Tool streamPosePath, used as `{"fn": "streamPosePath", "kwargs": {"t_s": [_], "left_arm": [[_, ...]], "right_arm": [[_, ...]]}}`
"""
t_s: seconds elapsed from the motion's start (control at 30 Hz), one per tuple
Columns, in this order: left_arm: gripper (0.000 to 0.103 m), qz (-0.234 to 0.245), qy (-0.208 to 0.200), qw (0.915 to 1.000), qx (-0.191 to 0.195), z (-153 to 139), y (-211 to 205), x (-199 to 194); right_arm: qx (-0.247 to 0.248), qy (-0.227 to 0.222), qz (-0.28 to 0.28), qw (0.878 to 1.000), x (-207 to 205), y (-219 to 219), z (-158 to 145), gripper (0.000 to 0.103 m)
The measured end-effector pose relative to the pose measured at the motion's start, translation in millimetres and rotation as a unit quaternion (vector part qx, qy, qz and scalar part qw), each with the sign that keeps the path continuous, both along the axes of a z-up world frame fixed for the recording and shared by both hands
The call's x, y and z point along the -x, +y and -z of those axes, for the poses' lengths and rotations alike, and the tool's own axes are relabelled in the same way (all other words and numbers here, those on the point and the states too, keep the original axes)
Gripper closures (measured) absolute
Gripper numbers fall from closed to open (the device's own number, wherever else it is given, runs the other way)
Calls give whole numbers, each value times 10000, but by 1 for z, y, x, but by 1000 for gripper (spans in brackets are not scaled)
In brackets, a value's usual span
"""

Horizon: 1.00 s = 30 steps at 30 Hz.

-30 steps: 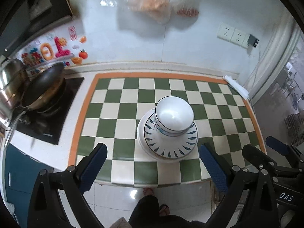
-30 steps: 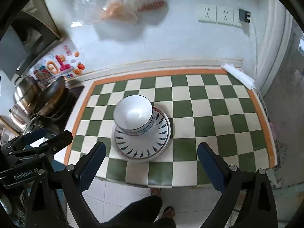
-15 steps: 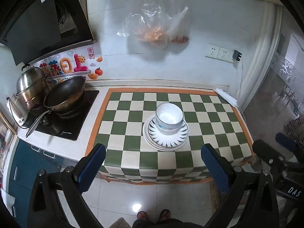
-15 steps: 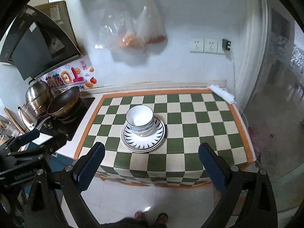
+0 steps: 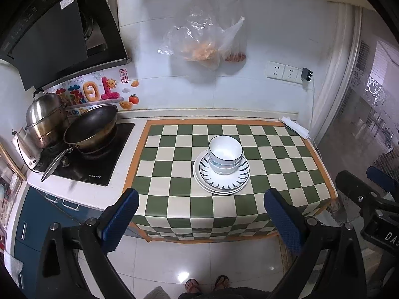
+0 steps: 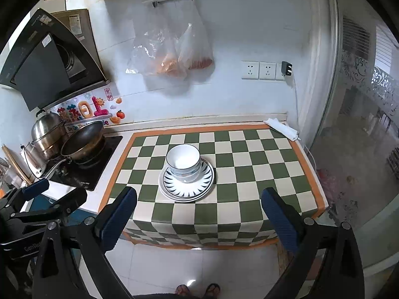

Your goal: Organize plates and bowls

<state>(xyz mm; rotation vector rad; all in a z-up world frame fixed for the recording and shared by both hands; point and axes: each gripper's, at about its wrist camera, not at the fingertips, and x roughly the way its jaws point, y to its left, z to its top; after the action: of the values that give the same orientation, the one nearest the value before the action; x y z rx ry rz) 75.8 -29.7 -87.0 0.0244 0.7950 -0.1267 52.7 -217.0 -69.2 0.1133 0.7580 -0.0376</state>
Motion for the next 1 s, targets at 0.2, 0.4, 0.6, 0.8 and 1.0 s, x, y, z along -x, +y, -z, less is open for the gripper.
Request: {"fn": "streamPosePath", "kwargs": {"t_s": [0.2,0.4,0.6,0.8,1.0], "left_arm": [[0,-55,15,10000,-40,2,5,4],[0,-96,70,9999,-120,6,7,5],[0,-113,130,9998,-40,8,10,3],[0,-126,97,9999,13,5,11,3],[0,-121,43,9999,38,-1,11,5]], "right_arm": [[-69,49,-22,10000,-4,1,3,1],[-111,97,-35,9999,-7,1,8,1],[-102,119,-36,9999,-7,3,12,1],[-101,101,14,9999,-5,1,12,1],[-121,71,42,9999,-4,-1,11,1]]}}
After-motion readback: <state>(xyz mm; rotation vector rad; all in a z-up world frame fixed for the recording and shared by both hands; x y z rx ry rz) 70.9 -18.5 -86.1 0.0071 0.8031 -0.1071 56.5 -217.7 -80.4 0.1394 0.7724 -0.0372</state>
